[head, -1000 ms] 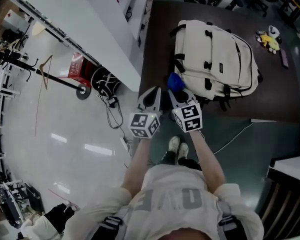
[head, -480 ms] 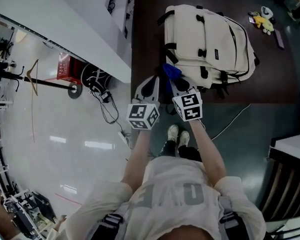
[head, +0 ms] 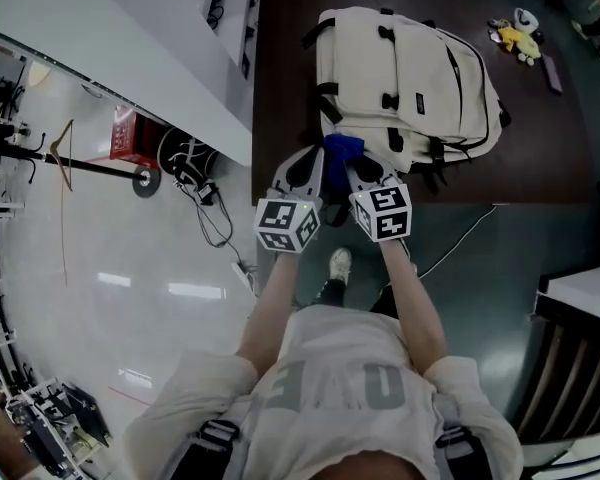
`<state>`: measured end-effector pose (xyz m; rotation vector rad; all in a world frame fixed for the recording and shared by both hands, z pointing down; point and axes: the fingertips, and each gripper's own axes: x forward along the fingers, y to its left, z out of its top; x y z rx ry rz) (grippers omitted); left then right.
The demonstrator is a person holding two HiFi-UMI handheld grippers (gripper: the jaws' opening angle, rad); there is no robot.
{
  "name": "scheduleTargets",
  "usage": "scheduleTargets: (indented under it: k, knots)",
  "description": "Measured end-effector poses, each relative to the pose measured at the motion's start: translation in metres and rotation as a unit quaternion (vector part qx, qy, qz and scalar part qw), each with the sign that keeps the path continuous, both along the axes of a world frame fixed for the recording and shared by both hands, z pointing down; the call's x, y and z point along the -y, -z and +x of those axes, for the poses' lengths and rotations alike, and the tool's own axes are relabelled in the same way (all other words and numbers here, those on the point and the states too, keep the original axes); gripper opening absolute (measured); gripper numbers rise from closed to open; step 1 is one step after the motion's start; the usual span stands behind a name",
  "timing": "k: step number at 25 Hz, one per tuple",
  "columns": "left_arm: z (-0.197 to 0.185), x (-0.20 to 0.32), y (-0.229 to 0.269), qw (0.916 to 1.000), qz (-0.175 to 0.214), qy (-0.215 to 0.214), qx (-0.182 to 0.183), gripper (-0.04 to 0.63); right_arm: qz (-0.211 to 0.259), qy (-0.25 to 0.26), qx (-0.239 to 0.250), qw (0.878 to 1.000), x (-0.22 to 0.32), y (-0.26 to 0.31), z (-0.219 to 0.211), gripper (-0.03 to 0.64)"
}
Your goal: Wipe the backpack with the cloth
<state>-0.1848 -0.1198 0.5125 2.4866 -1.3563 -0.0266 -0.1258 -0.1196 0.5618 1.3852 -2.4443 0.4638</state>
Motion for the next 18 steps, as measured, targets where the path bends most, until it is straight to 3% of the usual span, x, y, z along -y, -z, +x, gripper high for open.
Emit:
scheduleTargets:
  k: [7,12,18]
  knots:
    - [0.026,0.000,0.008,0.9996,0.006,0.027,0.004,0.003,-0.008,0.016,0.051,0.999,-0.003,0.013,0.033,0.041]
    - [0.060,-0.009,0.014,0.9987,0.010,0.048,0.009,0.003,-0.045,0.005,0.097,0.994,0.003,0.007,0.079,0.041]
    - [0.106,-0.019,0.016,0.9983,0.013,0.054,0.019,0.003,-0.056,0.058,0.076,0.994,0.005,0.006,0.103,0.041]
